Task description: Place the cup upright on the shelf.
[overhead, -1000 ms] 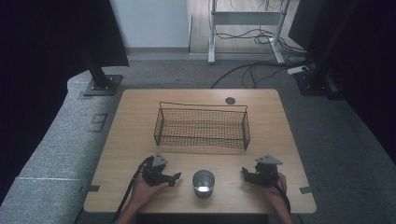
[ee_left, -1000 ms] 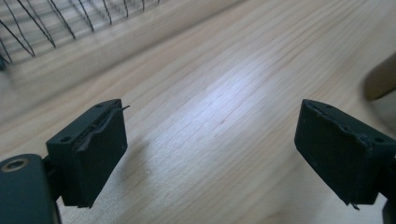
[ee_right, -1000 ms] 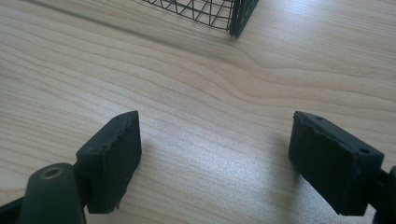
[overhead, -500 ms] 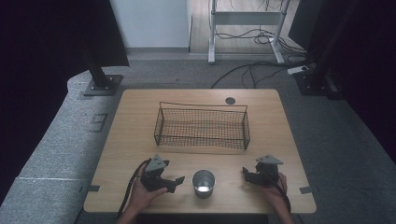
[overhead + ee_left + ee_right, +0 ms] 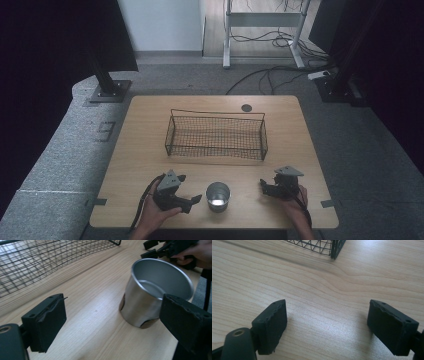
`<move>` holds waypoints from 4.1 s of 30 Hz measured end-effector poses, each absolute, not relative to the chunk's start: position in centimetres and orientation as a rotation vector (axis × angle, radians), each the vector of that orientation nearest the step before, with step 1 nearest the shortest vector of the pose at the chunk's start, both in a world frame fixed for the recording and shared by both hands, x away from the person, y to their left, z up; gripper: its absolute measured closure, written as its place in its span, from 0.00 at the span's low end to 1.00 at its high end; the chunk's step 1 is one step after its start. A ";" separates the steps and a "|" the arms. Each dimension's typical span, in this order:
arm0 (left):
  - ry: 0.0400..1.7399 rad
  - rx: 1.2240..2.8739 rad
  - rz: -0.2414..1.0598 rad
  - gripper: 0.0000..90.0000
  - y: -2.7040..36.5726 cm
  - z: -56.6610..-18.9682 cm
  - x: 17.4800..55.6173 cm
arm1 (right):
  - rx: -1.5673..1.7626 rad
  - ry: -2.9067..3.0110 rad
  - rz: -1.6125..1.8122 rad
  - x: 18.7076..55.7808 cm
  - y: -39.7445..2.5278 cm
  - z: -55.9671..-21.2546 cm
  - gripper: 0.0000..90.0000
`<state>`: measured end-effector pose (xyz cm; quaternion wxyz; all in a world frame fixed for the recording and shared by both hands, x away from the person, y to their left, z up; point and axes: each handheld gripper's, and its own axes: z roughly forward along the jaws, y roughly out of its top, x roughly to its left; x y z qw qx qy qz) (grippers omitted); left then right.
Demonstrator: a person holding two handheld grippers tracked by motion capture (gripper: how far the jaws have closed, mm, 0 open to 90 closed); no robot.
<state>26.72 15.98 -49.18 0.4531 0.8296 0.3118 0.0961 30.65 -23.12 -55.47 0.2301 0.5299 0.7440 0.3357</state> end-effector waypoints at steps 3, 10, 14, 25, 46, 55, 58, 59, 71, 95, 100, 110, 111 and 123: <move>0.759 2.048 0.243 0.07 15.7 -49.0 26.4 | 1.459 2.045 0.923 30.7 -23.1 -55.5 0.18; 0.741 2.043 0.220 0.05 15.1 -49.2 26.1 | 1.470 2.035 0.920 30.7 -23.2 -55.5 0.18; 0.724 2.044 0.218 0.05 14.9 -49.5 26.0 | 1.476 2.030 0.918 30.7 -23.2 -55.5 0.18; 0.673 2.047 0.151 0.03 13.6 -49.9 25.5 | 1.482 2.024 0.914 30.8 -23.3 -55.5 0.18; 0.663 2.094 0.163 0.02 10.7 -51.3 25.7 | 1.488 2.019 0.911 30.8 -23.3 -55.5 0.18; 0.655 2.102 0.170 0.01 9.8 -51.6 25.7 | 1.490 2.016 0.907 30.8 -23.3 -55.5 0.18; 0.652 2.104 0.169 0.02 9.4 -51.6 25.7 | 1.490 2.016 0.907 30.9 -23.3 -55.5 0.18; 0.653 2.109 0.171 0.02 9.2 -51.7 25.8 | 1.491 2.015 0.907 30.9 -23.3 -55.5 0.18; 0.661 2.092 0.176 0.07 8.5 -51.8 26.2 | 1.491 2.015 0.907 30.9 -23.3 -55.5 0.18; 0.632 2.068 0.241 0.21 8.6 -51.9 26.3 | 1.492 2.014 0.907 30.9 -23.3 -55.5 0.18; 0.631 2.064 0.242 0.21 8.6 -51.9 26.2 | 1.492 2.014 0.909 30.9 -23.3 -55.5 0.18; 0.655 2.037 0.238 0.21 9.5 -51.0 26.8 | 1.492 2.014 0.909 30.9 -23.3 -55.5 0.18; 0.655 2.037 0.238 0.21 9.5 -51.0 26.8 | 1.492 2.014 0.909 30.9 -23.3 -55.5 0.18; 0.643 2.011 0.266 0.21 9.5 -49.0 27.7 | 1.505 2.002 0.905 30.9 -23.4 -55.5 0.18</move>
